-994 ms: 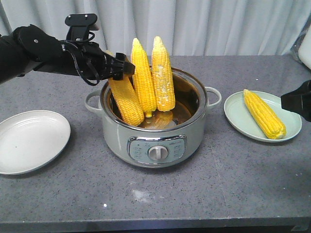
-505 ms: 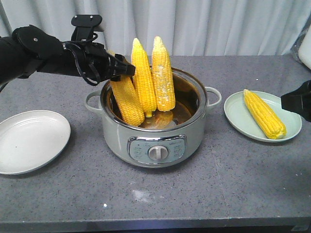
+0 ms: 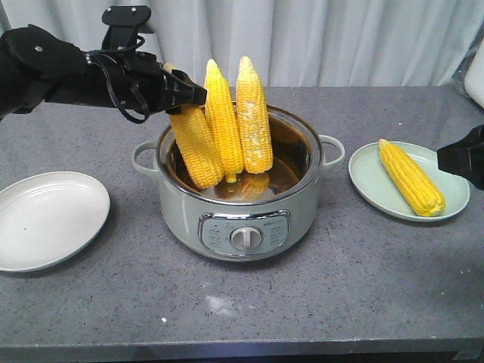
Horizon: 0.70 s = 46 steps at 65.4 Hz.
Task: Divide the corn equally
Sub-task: 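Lift the corn cob out of the pot and carry it over the beige plate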
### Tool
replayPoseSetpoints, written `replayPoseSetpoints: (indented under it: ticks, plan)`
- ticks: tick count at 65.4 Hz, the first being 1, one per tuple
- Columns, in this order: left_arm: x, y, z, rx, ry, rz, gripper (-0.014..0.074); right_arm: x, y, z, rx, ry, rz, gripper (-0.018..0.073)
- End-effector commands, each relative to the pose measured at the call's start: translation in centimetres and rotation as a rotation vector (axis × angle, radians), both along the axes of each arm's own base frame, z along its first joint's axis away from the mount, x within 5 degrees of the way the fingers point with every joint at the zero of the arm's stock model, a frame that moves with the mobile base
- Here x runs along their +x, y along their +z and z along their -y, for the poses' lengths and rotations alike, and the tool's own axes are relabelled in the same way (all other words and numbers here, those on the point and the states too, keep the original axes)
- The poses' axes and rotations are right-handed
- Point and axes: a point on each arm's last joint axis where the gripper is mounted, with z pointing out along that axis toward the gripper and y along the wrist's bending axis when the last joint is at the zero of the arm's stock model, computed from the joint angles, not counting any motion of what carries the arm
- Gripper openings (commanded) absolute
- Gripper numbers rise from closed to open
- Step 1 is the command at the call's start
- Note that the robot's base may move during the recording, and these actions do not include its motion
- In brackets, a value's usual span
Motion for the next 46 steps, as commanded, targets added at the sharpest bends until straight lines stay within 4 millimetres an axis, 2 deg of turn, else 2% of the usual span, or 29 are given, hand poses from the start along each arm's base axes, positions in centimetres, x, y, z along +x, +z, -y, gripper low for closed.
replayPoseSetpoints:
  ticks: [1, 13, 34, 46]
  plan:
    - [-1.8, 5.3, -0.4, -0.085, 0.030, 0.141, 0.0188, -0.2, 1.4, 0.0, 0.009, -0.005, 0.089, 0.0417]
    - [-3.7, 8.4, -1.1, -0.112, 0.043, 0.227, 0.0188, -0.2, 1.4, 0.0, 0.009, -0.005, 0.089, 0.0417]
    - [-9.6, 14.9, -3.0, -0.146, 0.035, 0.408, 0.0196, -0.2, 1.4, 0.0, 0.009, -0.005, 0.089, 0.0417]
    - [-13.0, 16.6, -4.0, -0.028, -0.016, 0.469, 0.0200, -0.2, 1.4, 0.0, 0.009, -0.005, 0.089, 0.0417]
